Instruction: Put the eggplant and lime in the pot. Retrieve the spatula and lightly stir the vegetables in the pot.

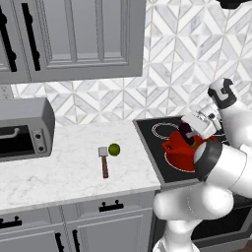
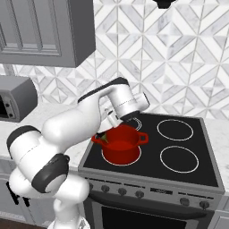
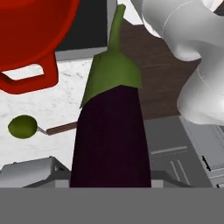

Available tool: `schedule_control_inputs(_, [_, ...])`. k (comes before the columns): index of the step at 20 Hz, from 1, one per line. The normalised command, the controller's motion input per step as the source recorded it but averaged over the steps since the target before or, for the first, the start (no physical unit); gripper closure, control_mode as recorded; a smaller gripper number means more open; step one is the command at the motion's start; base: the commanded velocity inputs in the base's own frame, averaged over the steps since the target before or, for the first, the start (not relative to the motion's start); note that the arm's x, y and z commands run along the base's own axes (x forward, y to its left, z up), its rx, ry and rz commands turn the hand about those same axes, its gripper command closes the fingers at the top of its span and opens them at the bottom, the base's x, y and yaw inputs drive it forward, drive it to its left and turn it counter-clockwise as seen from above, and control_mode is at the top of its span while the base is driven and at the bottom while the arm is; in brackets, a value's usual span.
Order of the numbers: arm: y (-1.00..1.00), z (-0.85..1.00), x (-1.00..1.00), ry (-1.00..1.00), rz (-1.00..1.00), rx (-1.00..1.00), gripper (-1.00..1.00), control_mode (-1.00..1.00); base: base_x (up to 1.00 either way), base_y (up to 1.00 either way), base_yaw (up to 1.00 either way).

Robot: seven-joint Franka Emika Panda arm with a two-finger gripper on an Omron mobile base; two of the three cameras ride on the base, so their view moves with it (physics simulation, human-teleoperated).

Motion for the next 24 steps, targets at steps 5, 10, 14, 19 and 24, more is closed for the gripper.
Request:
schedule_control_inputs(5, [-0.01,-0.49,0.32,0.07,-0.04,0.0,1.0,-1.0,0.0,0.0,0.0])
schedule_control_inputs(10, [-0.17,-0.21,0.14,0.0,-0.02,0.01,1.0,-1.0,0.0,0.0,0.0])
schedule_control_inputs(14, [-0.21,-0.2,0.09,0.0,0.0,0.02,1.0,-1.0,0.0,0.0,0.0])
schedule_control_inputs(19, [-0.02,-0.26,0.04,0.0,0.0,0.0,1.0,-1.0,0.0,0.0,0.0])
schedule_control_inputs(24, [0.0,-0.2,0.06,0.0,-0.01,0.0,1.0,-1.0,0.0,0.0,0.0])
